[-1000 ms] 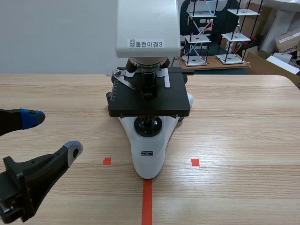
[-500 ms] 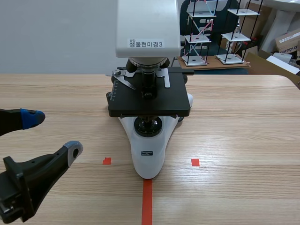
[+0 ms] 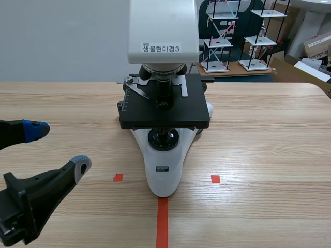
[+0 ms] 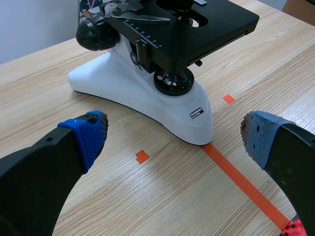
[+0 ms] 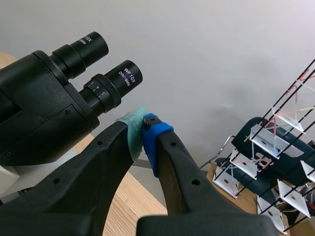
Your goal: Point at the eyepiece
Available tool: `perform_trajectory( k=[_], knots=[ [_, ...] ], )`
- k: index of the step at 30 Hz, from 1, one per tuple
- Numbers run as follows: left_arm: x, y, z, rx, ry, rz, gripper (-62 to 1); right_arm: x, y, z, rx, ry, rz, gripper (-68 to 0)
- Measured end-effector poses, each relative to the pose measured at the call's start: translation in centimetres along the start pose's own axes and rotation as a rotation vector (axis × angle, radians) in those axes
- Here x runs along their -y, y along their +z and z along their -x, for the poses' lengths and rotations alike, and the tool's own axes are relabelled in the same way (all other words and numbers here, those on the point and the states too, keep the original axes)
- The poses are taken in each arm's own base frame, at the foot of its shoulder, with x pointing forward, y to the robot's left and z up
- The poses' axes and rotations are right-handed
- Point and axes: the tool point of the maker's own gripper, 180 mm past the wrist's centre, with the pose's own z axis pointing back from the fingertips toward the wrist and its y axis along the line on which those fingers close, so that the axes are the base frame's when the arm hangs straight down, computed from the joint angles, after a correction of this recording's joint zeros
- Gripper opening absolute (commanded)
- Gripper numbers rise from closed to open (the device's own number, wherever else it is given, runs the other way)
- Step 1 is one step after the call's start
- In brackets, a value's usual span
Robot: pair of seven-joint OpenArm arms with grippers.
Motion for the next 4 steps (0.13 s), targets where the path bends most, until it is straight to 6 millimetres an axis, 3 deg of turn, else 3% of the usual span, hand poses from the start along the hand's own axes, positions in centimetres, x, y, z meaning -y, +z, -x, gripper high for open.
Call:
perform_trajectory(
  k=[4],
  knots=[
    [0.00, 0.00, 0.00, 0.000, 0.000, 0.000, -3.9, 0.00, 0.00, 0.00, 0.000, 0.000, 0.000, -67.4]
  ],
)
